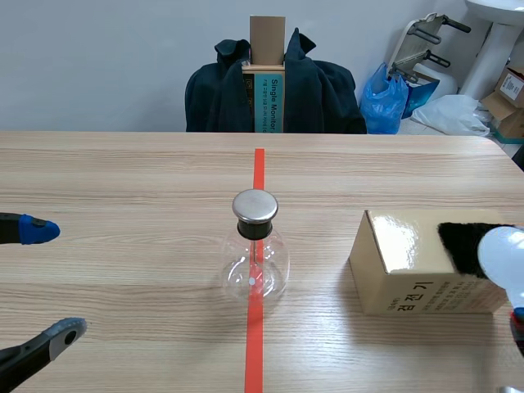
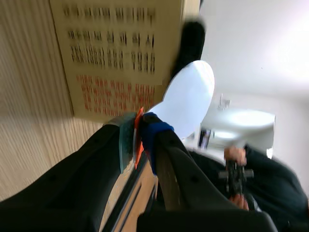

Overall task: Do the electroscope experiment.
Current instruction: 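Rub the plate on the fur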

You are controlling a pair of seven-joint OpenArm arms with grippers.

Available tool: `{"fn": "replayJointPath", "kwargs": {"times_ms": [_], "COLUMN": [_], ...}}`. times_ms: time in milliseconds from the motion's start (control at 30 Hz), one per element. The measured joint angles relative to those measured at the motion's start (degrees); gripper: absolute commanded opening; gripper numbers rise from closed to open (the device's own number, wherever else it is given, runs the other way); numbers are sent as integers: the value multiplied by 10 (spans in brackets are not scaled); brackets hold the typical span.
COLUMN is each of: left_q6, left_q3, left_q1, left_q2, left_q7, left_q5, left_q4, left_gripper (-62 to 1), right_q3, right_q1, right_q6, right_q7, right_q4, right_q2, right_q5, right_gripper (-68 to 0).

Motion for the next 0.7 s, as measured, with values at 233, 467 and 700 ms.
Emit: {"fn": "replayJointPath", "kwargs": {"times_ms": [233, 467, 700], "left_q6": [0, 0, 0], "left_q3": [0, 0, 0], "left_q1": [0, 0, 0], "left_q2": [0, 0, 0], "left_q7": [0, 0, 0], "left_q5": [0, 0, 0], "left_q4": [0, 0, 0], "left_gripper": [14, 14, 14], "right_q3": [-2, -2, -2], "right_q1": [2, 2, 2], "right_q6": [0, 0, -11], "right_q7": [27, 17, -9], "right_q4": [0, 0, 0], "right_q2": [-1, 0, 1], "right_q5": [-5, -5, 3], "right_gripper": [-667, -667, -667]}}
